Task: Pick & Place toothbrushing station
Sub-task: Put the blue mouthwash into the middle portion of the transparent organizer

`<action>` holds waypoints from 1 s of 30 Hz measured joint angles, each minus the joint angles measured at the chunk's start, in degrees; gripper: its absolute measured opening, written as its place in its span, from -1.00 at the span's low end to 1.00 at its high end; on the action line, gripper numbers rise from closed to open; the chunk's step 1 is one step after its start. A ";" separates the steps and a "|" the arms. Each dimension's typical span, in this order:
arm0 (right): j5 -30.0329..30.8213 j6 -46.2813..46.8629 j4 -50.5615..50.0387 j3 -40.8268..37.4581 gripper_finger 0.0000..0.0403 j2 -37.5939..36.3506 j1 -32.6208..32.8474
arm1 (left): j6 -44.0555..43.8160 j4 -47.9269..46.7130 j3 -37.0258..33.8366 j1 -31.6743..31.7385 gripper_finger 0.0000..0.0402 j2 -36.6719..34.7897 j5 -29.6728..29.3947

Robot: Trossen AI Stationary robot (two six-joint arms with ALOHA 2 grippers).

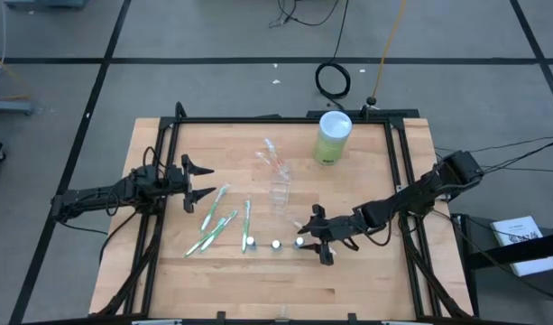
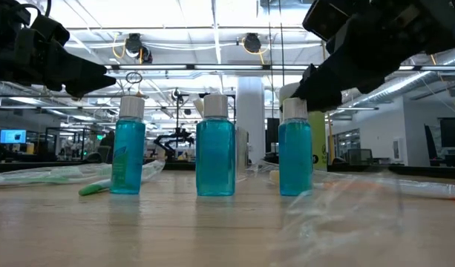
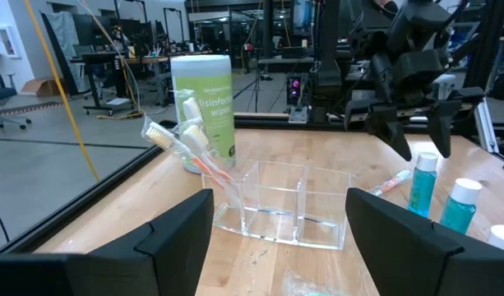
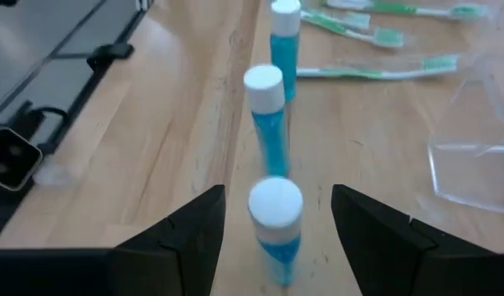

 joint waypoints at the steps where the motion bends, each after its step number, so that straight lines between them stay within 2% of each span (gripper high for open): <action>1: 0.05 -0.04 0.06 0.00 0.07 0.31 0.00 | -0.01 0.00 0.00 0.01 0.42 0.02 0.02; 30: 0.08 -1.70 2.33 -0.04 0.05 2.81 -0.17 | -0.01 0.00 0.00 0.00 0.42 0.02 0.00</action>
